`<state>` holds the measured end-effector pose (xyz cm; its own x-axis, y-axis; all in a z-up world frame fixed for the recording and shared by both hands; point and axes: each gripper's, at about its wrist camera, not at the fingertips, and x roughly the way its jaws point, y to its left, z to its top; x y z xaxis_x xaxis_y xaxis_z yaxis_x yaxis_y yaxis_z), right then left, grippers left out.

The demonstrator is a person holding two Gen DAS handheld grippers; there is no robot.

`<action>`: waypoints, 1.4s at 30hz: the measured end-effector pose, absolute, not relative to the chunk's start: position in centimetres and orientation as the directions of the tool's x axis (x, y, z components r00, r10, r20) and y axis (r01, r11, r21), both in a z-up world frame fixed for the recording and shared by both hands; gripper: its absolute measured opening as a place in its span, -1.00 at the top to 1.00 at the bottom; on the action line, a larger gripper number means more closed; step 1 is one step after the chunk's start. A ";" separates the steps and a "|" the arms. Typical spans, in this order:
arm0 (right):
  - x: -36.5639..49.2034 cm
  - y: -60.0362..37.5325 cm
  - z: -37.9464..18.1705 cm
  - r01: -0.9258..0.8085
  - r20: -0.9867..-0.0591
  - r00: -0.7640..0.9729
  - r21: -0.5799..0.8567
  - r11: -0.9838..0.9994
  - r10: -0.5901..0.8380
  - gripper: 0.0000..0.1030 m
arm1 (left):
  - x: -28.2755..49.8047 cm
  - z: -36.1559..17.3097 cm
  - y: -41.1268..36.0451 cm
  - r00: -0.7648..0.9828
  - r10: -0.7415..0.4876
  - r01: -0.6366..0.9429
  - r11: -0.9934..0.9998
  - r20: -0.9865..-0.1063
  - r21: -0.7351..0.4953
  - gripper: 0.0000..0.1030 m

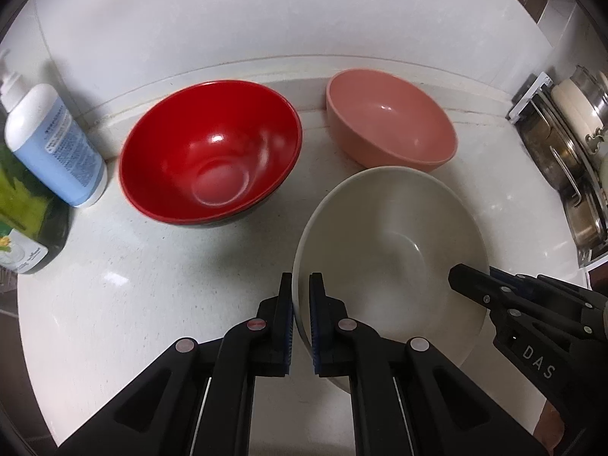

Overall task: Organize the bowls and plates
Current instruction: 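Move both grippers to the rim of the white bowl, then lift and carry the white bowl toward the plate stack with both grippers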

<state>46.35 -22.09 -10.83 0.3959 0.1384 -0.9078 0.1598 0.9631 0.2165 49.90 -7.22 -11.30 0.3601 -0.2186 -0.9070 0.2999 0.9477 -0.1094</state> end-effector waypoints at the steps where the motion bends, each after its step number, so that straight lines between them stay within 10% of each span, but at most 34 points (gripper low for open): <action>1: 46.2 -22.1 -10.6 0.158 -0.906 0.399 0.221 0.962 0.142 0.79 | 49.5 -11.0 -7.3 0.365 -0.219 0.299 0.948 -0.905 -0.109 0.82; 42: 29.3 -28.2 -7.9 0.259 -0.918 0.390 0.188 0.947 0.075 0.79 | 35.0 -9.5 -12.8 0.254 -0.314 0.413 0.890 -0.915 -0.191 0.79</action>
